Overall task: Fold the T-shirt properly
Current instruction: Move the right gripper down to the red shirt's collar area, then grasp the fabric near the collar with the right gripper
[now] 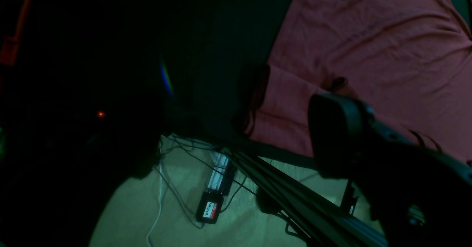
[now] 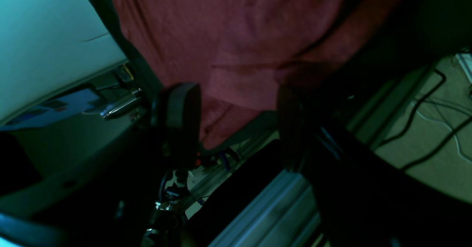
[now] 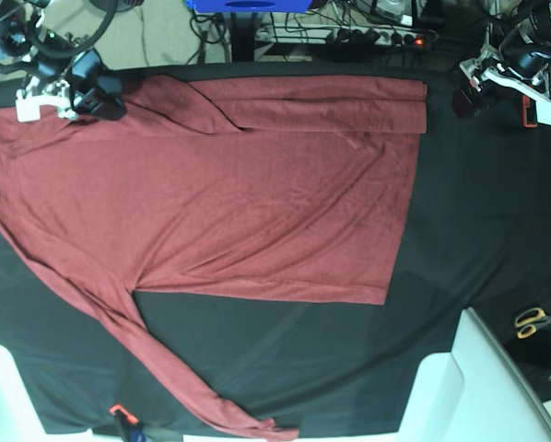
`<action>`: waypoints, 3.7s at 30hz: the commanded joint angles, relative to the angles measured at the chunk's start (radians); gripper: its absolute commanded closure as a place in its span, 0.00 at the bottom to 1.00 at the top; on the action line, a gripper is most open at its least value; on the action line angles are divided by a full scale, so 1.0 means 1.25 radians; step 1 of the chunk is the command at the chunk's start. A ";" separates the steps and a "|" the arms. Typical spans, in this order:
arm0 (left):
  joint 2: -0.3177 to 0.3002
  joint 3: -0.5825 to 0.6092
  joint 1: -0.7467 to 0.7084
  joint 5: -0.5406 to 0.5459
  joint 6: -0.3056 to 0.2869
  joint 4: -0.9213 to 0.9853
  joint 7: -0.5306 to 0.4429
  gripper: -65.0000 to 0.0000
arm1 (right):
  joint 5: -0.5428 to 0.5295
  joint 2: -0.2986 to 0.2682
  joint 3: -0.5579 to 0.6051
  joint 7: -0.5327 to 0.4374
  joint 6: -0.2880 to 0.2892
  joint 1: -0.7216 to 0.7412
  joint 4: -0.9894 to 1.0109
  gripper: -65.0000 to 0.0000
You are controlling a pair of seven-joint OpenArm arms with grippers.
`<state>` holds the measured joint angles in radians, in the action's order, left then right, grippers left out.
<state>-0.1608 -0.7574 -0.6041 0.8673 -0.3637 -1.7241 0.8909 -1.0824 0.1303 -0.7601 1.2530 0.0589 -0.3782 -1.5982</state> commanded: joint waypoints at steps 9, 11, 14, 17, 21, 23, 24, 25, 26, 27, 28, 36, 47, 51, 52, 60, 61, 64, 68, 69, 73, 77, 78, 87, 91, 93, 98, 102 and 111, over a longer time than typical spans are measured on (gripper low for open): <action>-0.011 -0.007 -0.008 0.011 0.001 -0.012 -0.011 0.08 | -0.025 -0.016 -0.001 -0.021 -0.002 0.037 0.114 0.53; -0.011 -0.008 -0.010 0.011 0.001 -0.011 -0.011 0.08 | -0.025 -0.018 -0.001 -0.021 -0.002 0.041 0.129 0.53; -0.011 -0.008 -0.010 0.011 0.001 -0.010 -0.011 0.08 | -0.025 -0.019 -0.001 -0.032 -0.002 0.042 0.130 0.53; -0.011 -0.008 -0.008 0.011 0.001 -0.010 -0.011 0.08 | -0.025 -0.020 -0.001 -0.050 -0.002 0.043 0.130 0.54; -0.011 -0.008 -0.006 0.011 0.001 -0.010 -0.011 0.08 | -0.025 -0.021 -0.001 -0.052 -0.002 0.056 0.130 0.54; -0.011 -0.008 -0.006 0.011 0.001 -0.010 -0.011 0.08 | -0.025 -0.021 -0.001 -0.054 -0.002 0.060 0.130 0.54; -0.011 -0.008 -0.006 0.011 0.001 -0.010 -0.011 0.08 | -0.025 -0.021 -0.001 -0.054 -0.002 0.068 0.130 0.54; -0.011 -0.008 -0.006 0.011 0.001 -0.010 -0.011 0.08 | -0.025 -0.021 -0.001 -0.054 -0.002 0.072 0.131 0.54; -0.011 -0.008 -0.006 0.011 0.001 -0.010 -0.011 0.08 | -0.025 -0.021 -0.001 -0.054 -0.002 0.074 0.131 0.54; -0.011 -0.008 -0.006 0.011 0.001 -0.010 -0.011 0.08 | -0.025 -0.021 -0.001 -0.054 -0.002 0.076 0.131 0.54; -0.011 -0.008 -0.006 0.011 0.001 -0.010 -0.011 0.08 | -0.025 -0.021 -0.003 -0.054 -0.002 0.082 0.131 0.54; -0.011 -0.008 -0.005 0.011 0.001 -0.008 -0.012 0.08 | -0.025 -0.028 -0.008 -0.053 -0.004 0.092 0.167 0.98; -0.011 -0.008 -0.003 0.011 0.001 -0.008 -0.012 0.08 | -0.027 -0.045 -0.008 -0.050 -0.004 0.115 0.228 0.99; -0.011 -0.008 -0.003 0.011 0.001 -0.008 -0.012 0.08 | -0.026 -0.045 -0.005 -0.047 -0.004 0.144 0.227 0.99; -0.011 -0.008 -0.003 0.011 0.001 -0.008 -0.012 0.08 | -0.026 -0.046 -0.003 -0.047 -0.004 0.151 0.227 0.99; -0.011 -0.008 -0.003 0.011 0.001 -0.008 -0.012 0.08 | -0.030 -0.062 -0.003 -0.047 -0.049 0.194 0.228 0.99; -0.011 -0.008 -0.003 0.011 0.001 -0.008 -0.012 0.08 | -0.028 -0.062 -0.004 -0.047 -0.049 0.196 0.228 0.99; -0.011 -0.008 -0.002 0.011 0.002 -0.008 -0.012 0.08 | -0.026 -0.063 -0.001 -0.047 -0.050 0.214 0.232 0.99; -0.011 -0.008 -0.002 0.011 0.002 -0.008 -0.012 0.08 | -0.025 -0.063 0.000 -0.047 -0.051 0.239 0.232 0.99; -0.011 -0.008 -0.002 0.011 0.002 -0.008 -0.012 0.08 | -0.025 -0.063 0.000 -0.047 -0.051 0.246 0.232 0.99; -0.011 -0.008 -0.002 0.011 0.002 -0.008 -0.012 0.08 | -0.025 -0.075 0.000 -0.047 -0.070 0.270 0.233 0.99; -0.011 -0.008 -0.002 0.011 0.002 -0.008 -0.012 0.08 | -0.025 -0.079 0.000 -0.047 -0.112 0.293 0.233 0.99; -0.011 -0.008 -0.002 0.011 0.002 -0.008 -0.012 0.08 | -0.025 -0.079 0.000 -0.046 -0.113 0.297 0.232 0.99; -0.011 -0.008 -0.002 0.011 0.003 -0.008 -0.012 0.08 | -0.077 -0.028 -0.003 0.008 -0.153 0.172 0.084 0.55; -0.011 -0.008 -0.002 0.011 0.003 -0.008 -0.012 0.08 | -0.113 -0.016 -0.001 0.011 -0.178 0.106 0.047 0.38; -0.011 -0.008 -0.002 0.011 0.003 -0.008 -0.012 0.08 | -0.118 -0.015 -0.001 0.013 -0.178 0.083 0.054 0.40; -0.012 -0.006 -0.001 0.011 0.003 -0.008 -0.012 0.08 | -0.119 -0.015 -0.001 0.015 -0.178 0.079 0.104 0.40; -0.012 -0.007 -0.001 0.011 0.003 -0.008 -0.012 0.08 | -0.119 -0.014 0.007 0.023 -0.177 0.079 0.125 0.40; -0.012 -0.008 -0.003 0.011 0.003 -0.008 -0.012 0.08 | -0.120 -0.014 0.050 -0.004 -0.175 0.097 0.174 0.40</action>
<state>-0.1638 -0.7586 -0.5991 0.8673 -0.3561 -1.7218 0.8906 -1.2037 0.1165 -0.6949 1.2320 -0.1646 -0.2634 -1.3670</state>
